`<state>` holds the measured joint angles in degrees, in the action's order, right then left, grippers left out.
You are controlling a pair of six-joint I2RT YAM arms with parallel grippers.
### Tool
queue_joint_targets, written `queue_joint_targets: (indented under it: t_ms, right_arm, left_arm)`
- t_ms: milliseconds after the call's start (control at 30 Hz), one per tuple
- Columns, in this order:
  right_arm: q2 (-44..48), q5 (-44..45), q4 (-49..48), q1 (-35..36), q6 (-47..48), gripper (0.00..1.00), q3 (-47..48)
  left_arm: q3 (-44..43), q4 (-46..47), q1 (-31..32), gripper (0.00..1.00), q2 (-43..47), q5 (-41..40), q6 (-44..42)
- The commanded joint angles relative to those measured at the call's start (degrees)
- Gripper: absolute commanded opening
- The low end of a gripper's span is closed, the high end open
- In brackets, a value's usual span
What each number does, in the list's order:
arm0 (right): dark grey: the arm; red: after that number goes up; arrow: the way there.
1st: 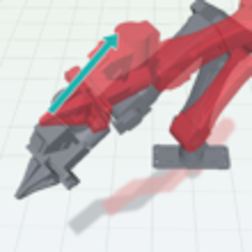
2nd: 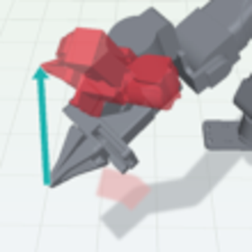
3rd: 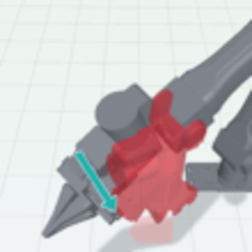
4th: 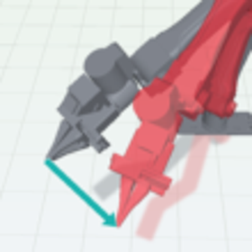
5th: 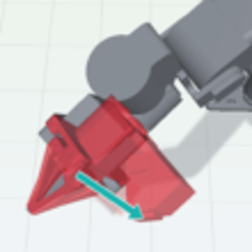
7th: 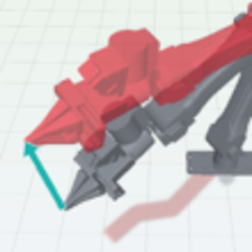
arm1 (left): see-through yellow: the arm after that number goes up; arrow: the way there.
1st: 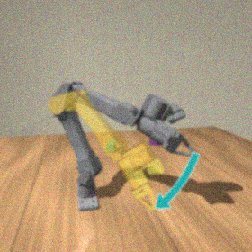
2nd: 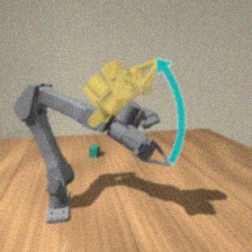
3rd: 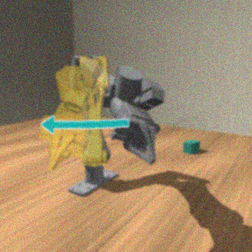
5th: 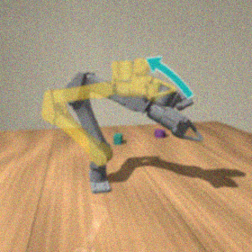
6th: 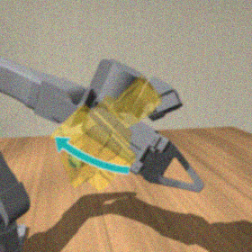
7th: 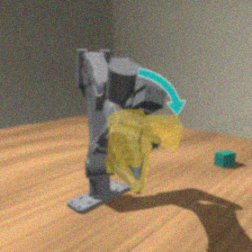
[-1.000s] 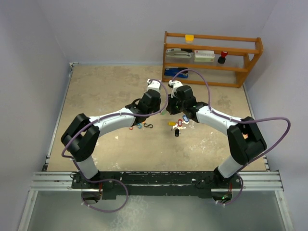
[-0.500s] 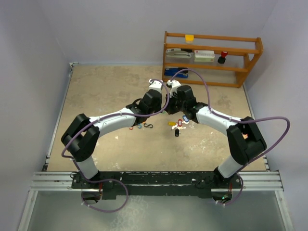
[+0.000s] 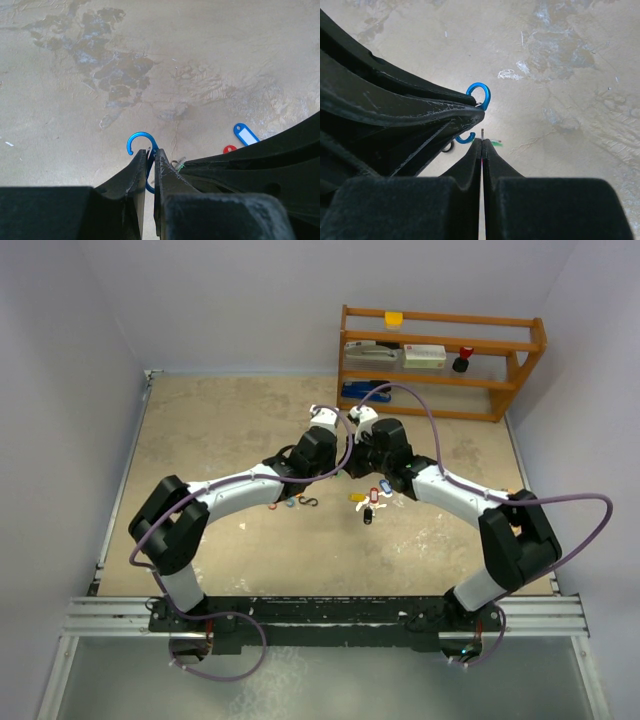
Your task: Put the keys on the keyring
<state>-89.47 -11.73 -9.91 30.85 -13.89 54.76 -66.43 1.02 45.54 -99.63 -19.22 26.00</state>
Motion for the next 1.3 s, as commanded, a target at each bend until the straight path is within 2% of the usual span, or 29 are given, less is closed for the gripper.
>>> queue_joint_targets:
  t_ms: [0,1267]
  right_arm:
    - [2.2,-1.9,-2.5,0.4,1.3,0.00,-0.4]
    - [1.1,-5.0,-1.5,1.1,1.8,0.00,-1.4]
  left_arm:
    - [-2.1,2.2,0.4,0.00,-0.2,0.5,0.7]
    - [-1.8,2.5,0.6,0.00,0.8,-0.9,0.0]
